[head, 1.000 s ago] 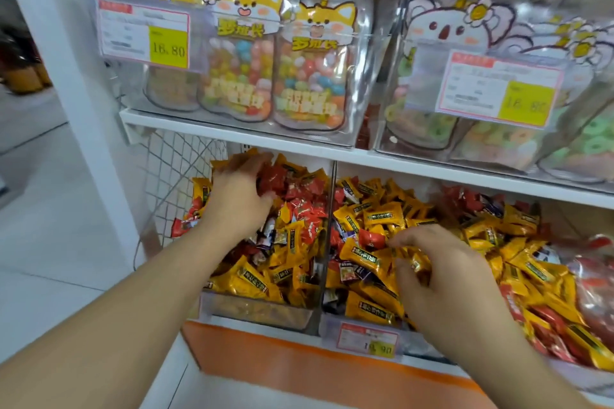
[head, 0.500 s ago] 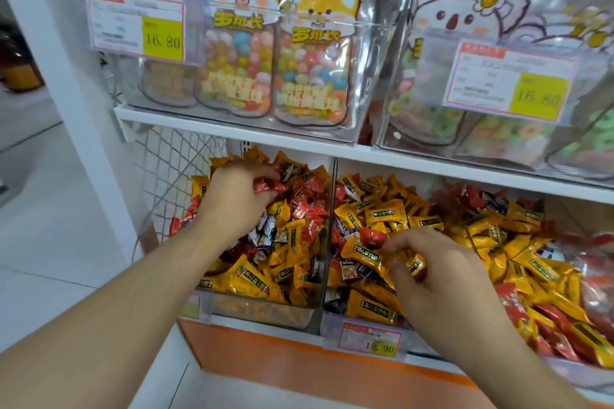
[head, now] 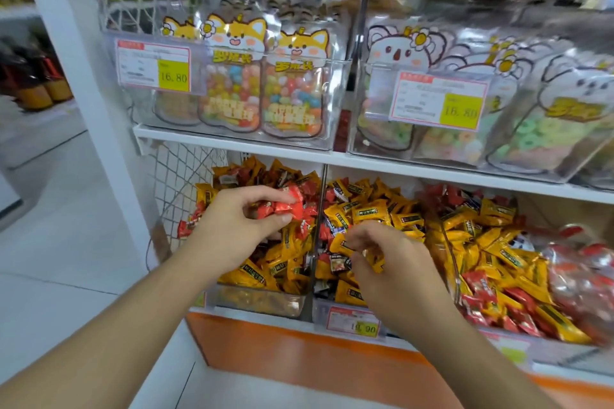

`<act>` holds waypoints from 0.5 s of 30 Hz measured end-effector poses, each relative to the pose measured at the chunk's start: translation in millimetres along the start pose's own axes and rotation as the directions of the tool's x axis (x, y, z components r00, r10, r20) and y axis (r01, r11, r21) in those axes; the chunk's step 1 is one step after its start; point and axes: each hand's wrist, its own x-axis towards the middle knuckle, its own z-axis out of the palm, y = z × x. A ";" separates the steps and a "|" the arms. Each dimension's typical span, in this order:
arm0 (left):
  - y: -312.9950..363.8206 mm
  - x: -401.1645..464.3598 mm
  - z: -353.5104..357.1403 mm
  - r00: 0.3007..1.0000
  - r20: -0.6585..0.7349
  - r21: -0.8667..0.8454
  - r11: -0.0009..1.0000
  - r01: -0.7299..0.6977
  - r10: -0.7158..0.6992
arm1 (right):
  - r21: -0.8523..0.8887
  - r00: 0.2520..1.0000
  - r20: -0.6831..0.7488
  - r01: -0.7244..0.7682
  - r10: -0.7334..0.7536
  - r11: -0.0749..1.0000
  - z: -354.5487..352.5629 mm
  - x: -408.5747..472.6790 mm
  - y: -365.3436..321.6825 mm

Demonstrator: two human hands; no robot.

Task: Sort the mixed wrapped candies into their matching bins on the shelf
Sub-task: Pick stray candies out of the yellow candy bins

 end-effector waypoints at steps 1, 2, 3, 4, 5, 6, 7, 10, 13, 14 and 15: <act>5.1 -5.4 3.9 1.000 0.024 -0.033 0.999 0.002 -0.001 | 0.075 1.000 0.009 -0.016 0.016 0.997 -0.4 0.5 -3.1; 9.8 -10.3 7.8 0.999 0.051 -0.063 0.998 0.002 0.001 | 0.173 0.999 0.029 -0.051 0.047 0.984 -1.5 1.7 -6.3; 14.8 -15.2 12.8 0.997 0.081 -0.086 0.996 0.004 0.003 | 0.290 0.994 0.068 -0.100 0.084 0.952 -3.7 3.1 -9.7; 18.5 -18.7 18.3 0.993 0.118 -0.095 0.995 0.000 0.011 | 0.401 0.986 0.125 -0.155 0.114 0.903 -5.8 4.7 -12.2; 22.2 -21.3 24.7 0.987 0.158 -0.093 0.996 -0.001 0.016 | 0.481 0.975 0.182 -0.198 0.124 0.854 -8.0 6.0 -14.0; 24.1 -22.3 30.9 0.981 0.195 -0.079 0.997 -0.005 0.020 | 0.529 0.967 0.225 -0.223 0.119 0.819 -10.1 7.1 -13.9; 25.9 -23.0 37.3 0.974 0.224 -0.070 0.998 -0.008 0.024 | 0.562 0.963 0.250 -0.232 0.105 0.793 -11.8 7.7 -12.8; 29.6 -23.0 52.7 0.969 0.246 -0.089 0.996 -0.010 0.031 | 0.600 0.968 0.220 -0.230 0.119 0.766 -17.5 8.3 -5.4; 32.7 -21.5 66.8 0.972 0.227 -0.113 0.993 -0.040 0.065 | 0.614 0.968 0.155 -0.250 0.196 0.749 -23.5 6.7 2.8; 33.6 -20.5 71.7 0.971 0.228 -0.123 0.991 -0.044 0.071 | 0.612 0.963 0.143 -0.266 0.227 0.744 -24.9 6.5 6.1; 33.9 -19.1 76.6 0.971 0.229 -0.132 0.990 -0.041 0.071 | 0.621 0.957 0.138 -0.284 0.254 0.731 -26.7 6.0 8.4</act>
